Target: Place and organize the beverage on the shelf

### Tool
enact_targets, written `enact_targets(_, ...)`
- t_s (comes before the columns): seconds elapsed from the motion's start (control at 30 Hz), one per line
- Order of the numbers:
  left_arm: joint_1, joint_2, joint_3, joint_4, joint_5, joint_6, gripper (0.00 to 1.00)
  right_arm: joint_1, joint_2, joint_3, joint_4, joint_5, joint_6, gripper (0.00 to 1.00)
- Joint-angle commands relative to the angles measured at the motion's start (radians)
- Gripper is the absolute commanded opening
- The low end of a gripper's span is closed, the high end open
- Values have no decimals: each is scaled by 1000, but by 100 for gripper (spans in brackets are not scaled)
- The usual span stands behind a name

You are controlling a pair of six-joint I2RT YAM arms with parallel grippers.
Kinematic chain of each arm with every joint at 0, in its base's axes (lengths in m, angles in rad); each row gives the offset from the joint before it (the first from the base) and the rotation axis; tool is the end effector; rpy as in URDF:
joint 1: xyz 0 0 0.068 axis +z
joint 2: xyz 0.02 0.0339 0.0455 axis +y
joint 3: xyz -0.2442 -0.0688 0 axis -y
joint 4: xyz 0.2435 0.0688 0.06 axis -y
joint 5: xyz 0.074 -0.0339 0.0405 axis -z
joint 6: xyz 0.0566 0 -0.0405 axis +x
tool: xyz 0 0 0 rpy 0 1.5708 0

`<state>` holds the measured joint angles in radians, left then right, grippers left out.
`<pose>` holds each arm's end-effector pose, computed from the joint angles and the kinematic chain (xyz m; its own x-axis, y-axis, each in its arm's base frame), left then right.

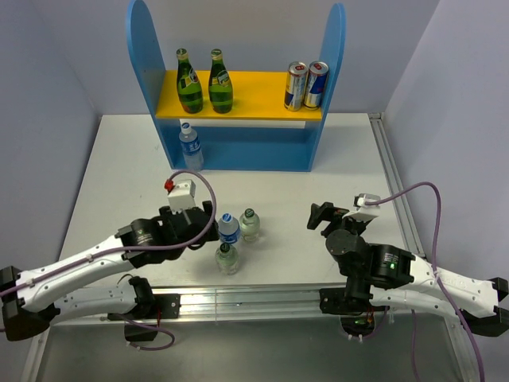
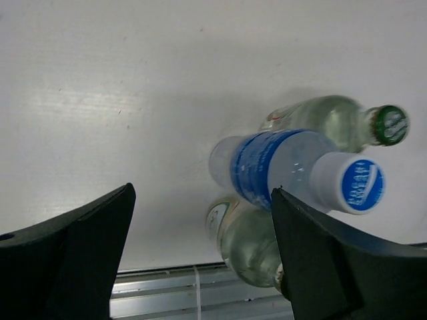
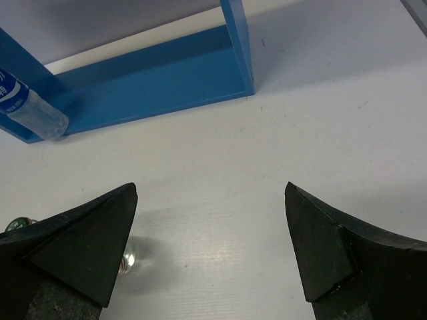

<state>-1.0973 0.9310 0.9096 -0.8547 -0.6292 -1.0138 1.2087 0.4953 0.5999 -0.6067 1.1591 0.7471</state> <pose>0.1188 -0.1589 0.2722 -0.6502 -0.2361 -0.7222 -0.0078 0.9525 -0.3044 0.0931 0.0992 0.2681 -0.1860 0.2766 -0.9428 0.0501 0.9610 0.2721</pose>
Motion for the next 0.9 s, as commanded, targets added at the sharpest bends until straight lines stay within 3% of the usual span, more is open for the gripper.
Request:
enact_targets(0.0,-59,49,-3,-153,-73,-170,89,5,5,5,4,28,23,98)
enact_targets(0.2,-147,144,-18,-218,-93,-331,90,5,2,5,1,28,26,98)
enact_targets(0.87,-239,333,-35,-21,-56,-304,91,5,-21,1,-10,30,37,98)
